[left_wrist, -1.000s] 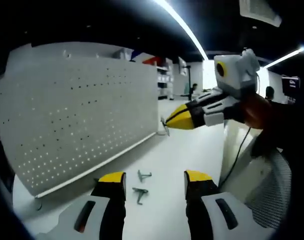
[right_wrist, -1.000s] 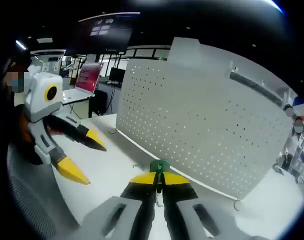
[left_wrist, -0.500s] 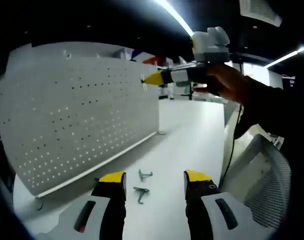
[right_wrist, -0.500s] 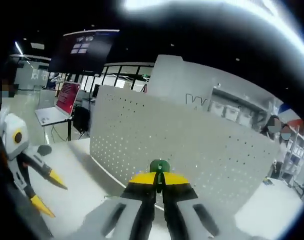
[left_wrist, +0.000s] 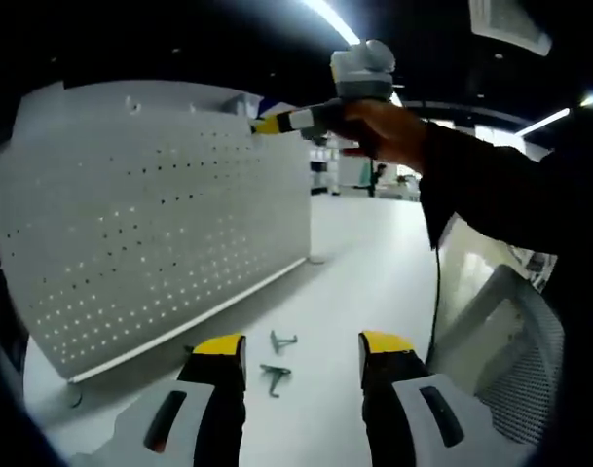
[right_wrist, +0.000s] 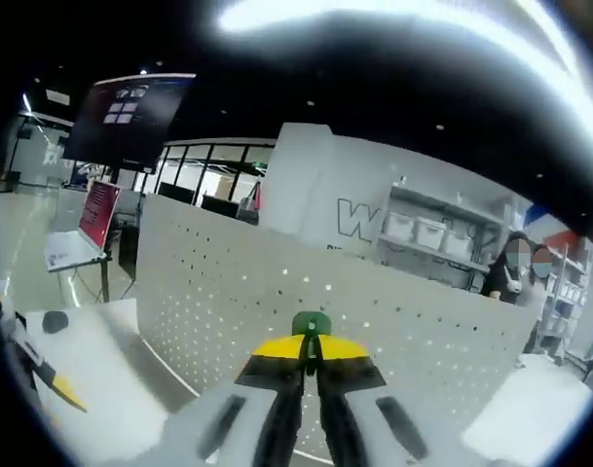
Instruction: Insert the hook assembly into the mounting plate slot until the hook locks in place.
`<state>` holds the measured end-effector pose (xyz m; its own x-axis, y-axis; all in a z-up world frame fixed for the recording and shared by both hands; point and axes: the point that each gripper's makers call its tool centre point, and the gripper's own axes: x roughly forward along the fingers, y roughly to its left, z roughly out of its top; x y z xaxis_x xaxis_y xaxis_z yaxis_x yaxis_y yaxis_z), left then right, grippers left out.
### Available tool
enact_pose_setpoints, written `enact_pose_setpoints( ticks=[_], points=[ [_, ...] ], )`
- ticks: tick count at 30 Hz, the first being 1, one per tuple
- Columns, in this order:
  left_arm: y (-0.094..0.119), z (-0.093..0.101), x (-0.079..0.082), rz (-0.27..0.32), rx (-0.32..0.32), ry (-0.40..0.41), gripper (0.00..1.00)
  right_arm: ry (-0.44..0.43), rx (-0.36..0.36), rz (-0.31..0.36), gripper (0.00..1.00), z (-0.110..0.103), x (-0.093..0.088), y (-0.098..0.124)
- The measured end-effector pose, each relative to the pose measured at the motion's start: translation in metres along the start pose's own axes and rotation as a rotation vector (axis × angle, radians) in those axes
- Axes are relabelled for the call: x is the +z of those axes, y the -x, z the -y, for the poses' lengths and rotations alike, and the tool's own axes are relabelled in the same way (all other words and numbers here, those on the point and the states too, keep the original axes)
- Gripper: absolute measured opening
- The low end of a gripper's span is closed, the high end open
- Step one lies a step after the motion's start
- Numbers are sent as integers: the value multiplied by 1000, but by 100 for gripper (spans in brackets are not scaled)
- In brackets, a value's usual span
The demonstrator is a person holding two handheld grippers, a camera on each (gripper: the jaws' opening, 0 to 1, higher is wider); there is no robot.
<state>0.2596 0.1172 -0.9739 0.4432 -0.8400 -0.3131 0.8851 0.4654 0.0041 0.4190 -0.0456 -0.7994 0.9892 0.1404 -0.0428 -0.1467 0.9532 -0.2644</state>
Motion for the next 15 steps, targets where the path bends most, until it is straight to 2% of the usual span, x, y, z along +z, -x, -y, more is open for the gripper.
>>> enact_pose_setpoints(
  ticks=[10,15],
  points=[
    [1,-5,-3,-4,3,13,47,-49,-52,-4,1,22,2,-29],
    [-1,-3,-5,-14,-6,10,47,-73,-63,9,1,26,7,-38]
  ],
)
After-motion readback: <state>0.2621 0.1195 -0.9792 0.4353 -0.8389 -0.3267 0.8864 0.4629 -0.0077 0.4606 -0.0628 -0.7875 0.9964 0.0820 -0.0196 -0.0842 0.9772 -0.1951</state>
